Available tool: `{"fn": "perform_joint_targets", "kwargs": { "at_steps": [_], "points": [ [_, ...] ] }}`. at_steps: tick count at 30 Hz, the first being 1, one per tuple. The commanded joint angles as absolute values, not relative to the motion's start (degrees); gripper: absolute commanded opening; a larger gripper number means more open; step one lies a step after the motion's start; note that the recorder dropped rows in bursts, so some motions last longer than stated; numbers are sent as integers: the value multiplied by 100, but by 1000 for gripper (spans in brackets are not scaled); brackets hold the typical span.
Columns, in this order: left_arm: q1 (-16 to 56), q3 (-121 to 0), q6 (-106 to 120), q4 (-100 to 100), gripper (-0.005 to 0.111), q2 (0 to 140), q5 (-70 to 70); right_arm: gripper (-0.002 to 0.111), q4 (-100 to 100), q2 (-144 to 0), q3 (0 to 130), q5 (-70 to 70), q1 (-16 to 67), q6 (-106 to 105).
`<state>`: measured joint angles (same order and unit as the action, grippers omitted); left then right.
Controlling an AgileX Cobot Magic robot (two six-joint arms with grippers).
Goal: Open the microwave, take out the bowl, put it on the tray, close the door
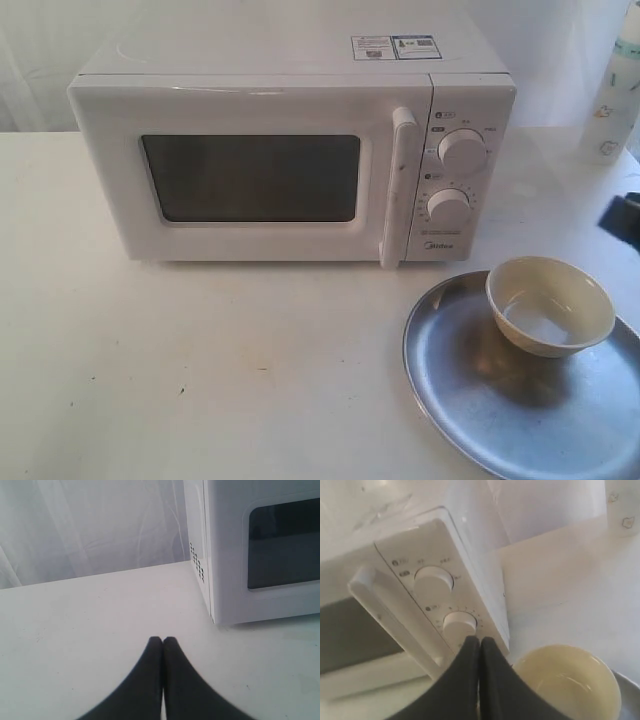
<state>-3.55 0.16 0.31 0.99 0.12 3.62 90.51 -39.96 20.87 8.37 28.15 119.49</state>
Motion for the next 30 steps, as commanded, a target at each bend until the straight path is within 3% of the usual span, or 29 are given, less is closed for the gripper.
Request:
{"fn": "perform_joint_targets", "kwargs": {
  "at_steps": [1, 8, 14, 20, 30],
  "points": [
    [-326, 0, 0, 50, 0, 0, 393, 0, 7585, -2936, 1471, 121, 1841, 12001],
    [-326, 0, 0, 50, 0, 0, 393, 0, 5879, -1874, 530, 113, 1661, 12001],
    [-326, 0, 0, 50, 0, 0, 393, 0, 4327, -1806, 118, -208, 1661, 12001],
    [-326, 0, 0, 50, 0, 0, 393, 0, 4025, -1762, 69, -773, 1661, 12001],
    [-326, 0, 0, 50, 0, 0, 393, 0, 3656, -576, 51, -337, 1648, 12001]
  ]
}}
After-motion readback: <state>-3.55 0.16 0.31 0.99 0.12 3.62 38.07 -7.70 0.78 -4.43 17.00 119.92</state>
